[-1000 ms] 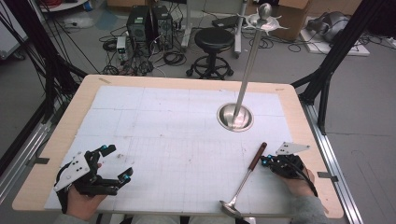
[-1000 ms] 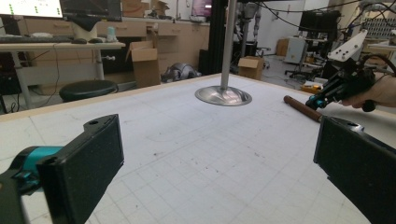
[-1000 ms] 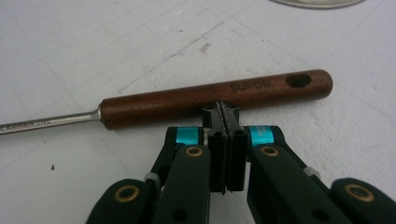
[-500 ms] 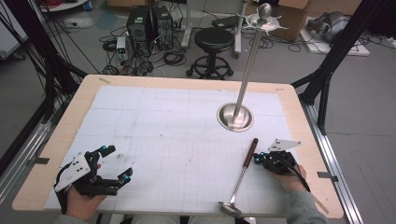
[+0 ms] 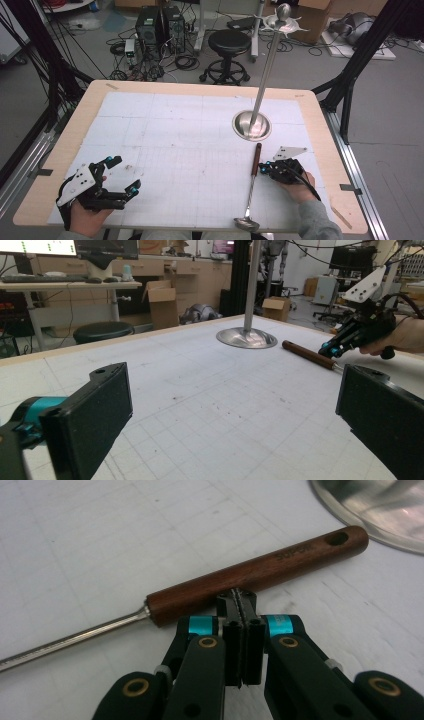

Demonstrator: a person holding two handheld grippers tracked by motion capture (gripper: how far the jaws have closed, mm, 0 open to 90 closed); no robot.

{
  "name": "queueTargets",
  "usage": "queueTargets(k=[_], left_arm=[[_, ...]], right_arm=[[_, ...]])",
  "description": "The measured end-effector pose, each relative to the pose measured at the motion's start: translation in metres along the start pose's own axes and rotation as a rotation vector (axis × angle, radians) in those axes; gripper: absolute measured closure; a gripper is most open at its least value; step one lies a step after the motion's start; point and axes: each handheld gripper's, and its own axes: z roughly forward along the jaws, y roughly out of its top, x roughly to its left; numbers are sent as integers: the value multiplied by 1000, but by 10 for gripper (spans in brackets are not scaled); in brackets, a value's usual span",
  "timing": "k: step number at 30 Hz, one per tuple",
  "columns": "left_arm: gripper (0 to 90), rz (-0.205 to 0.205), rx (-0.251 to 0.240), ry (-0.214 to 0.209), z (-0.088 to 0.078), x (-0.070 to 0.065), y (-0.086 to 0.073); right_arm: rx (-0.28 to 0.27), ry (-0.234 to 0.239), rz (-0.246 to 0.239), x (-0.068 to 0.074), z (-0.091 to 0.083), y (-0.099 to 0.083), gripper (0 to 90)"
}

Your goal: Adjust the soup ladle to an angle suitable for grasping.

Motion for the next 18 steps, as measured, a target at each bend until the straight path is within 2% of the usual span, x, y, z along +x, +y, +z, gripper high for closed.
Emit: queueTargets(k=[4, 8, 13, 18], left_arm=[[19, 2, 6, 4, -1, 0, 0], [19, 0, 7, 5, -1, 0, -1], [19, -4, 4, 10, -2, 1, -1], [19, -4, 6, 10, -3, 0, -1]], right_arm=[[-7, 49, -12, 10, 11, 9, 900], [-6, 80, -34, 17, 20, 18, 900], [-1, 92, -45, 23, 26, 23, 900], [-1, 118, -84, 32, 31, 29, 900]])
